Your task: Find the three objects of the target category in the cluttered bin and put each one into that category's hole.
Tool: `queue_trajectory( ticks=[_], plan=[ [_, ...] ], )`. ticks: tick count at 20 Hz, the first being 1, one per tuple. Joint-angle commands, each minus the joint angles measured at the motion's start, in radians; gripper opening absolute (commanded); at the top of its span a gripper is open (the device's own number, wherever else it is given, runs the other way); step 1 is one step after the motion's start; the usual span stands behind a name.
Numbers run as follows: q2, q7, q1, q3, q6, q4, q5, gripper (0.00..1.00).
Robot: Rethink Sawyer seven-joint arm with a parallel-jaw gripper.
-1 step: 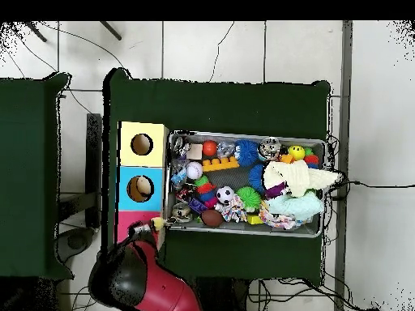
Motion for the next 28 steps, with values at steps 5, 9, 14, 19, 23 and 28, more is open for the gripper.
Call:
queue_trajectory(
  ticks=[5,9,14,19,23,28],
  plan=[
    [0.132,0.420,-0.044,0.196,-0.194,0.088,0.011,0.00],
    [0.176,0.450,-0.091,0.235,-0.249,0.089,-0.037,0.00],
    [0.156,0.460,-0.094,0.233,-0.221,0.087,-0.044,0.00],
    [0.175,0.477,-0.104,0.248,-0.235,0.074,-0.056,0.00],
    [0.234,0.493,-0.109,0.262,-0.281,0.055,-0.071,0.00],
    [0.274,0.480,-0.046,0.226,-0.318,0.025,-0.030,0.00]
  ],
)
